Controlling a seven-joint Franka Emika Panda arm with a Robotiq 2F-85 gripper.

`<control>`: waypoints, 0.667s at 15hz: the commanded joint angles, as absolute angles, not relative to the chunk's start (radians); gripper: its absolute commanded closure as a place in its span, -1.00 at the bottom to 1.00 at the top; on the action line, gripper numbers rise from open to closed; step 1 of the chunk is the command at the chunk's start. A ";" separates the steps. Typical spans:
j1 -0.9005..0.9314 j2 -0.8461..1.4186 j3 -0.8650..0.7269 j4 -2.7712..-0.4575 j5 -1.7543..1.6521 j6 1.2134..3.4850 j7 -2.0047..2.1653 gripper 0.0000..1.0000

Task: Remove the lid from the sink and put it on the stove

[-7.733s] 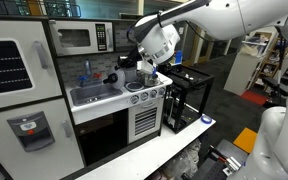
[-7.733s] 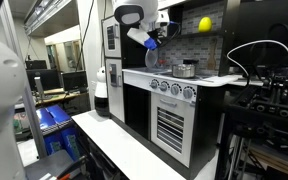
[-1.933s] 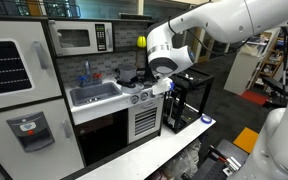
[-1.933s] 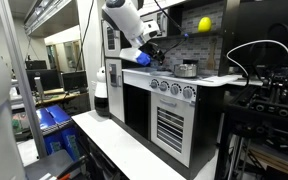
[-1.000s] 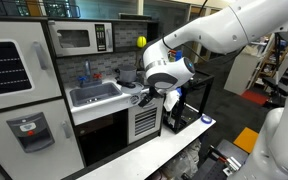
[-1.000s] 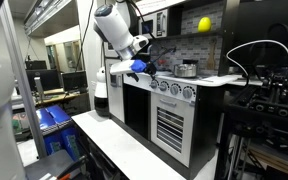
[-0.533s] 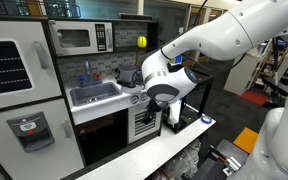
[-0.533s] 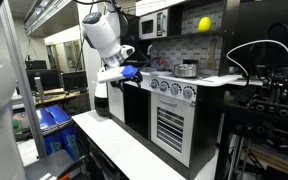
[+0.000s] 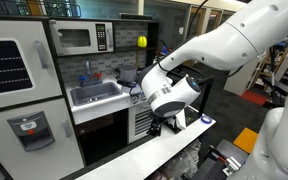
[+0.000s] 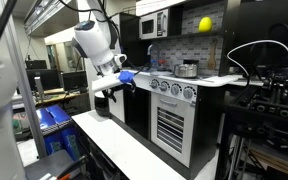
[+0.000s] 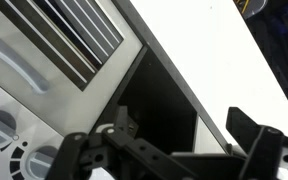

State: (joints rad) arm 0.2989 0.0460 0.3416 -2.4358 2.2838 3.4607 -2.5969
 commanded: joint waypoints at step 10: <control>0.278 -0.041 0.211 -2.515 2.072 3.462 -2.386 -1.00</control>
